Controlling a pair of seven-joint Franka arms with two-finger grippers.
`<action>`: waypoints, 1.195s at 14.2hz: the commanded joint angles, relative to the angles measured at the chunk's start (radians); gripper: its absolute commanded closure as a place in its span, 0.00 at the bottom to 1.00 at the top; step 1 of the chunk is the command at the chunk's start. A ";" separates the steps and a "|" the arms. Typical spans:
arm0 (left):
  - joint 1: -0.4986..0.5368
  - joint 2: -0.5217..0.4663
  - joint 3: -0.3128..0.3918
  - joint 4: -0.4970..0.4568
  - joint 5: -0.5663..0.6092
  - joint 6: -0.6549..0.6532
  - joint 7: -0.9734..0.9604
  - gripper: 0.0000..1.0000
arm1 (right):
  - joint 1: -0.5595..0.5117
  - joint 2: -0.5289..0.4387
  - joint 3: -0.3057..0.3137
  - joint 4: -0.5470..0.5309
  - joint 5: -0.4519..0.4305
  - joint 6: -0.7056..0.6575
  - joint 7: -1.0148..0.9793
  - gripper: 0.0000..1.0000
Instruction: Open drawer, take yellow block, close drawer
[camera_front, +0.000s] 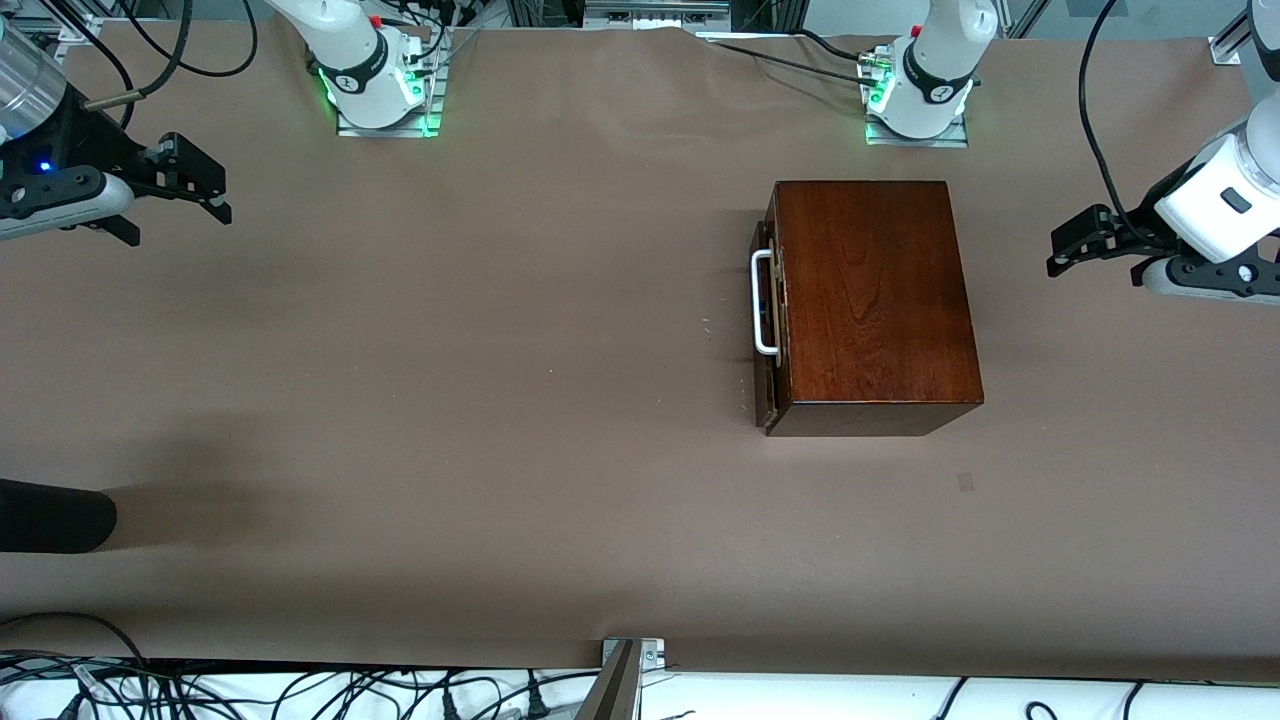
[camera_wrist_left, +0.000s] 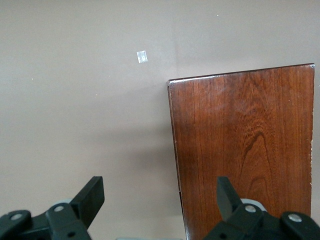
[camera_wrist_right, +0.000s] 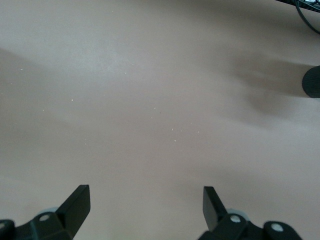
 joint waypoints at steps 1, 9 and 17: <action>-0.007 0.002 0.004 0.020 0.020 -0.008 0.001 0.00 | -0.007 -0.007 0.005 0.000 -0.013 -0.014 0.016 0.00; -0.009 0.004 0.001 0.013 0.017 -0.017 -0.008 0.00 | -0.007 -0.007 0.005 0.000 -0.013 -0.014 0.016 0.00; -0.017 0.004 -0.017 0.009 0.012 -0.054 0.001 0.00 | -0.007 -0.007 0.005 0.002 -0.013 -0.013 0.016 0.00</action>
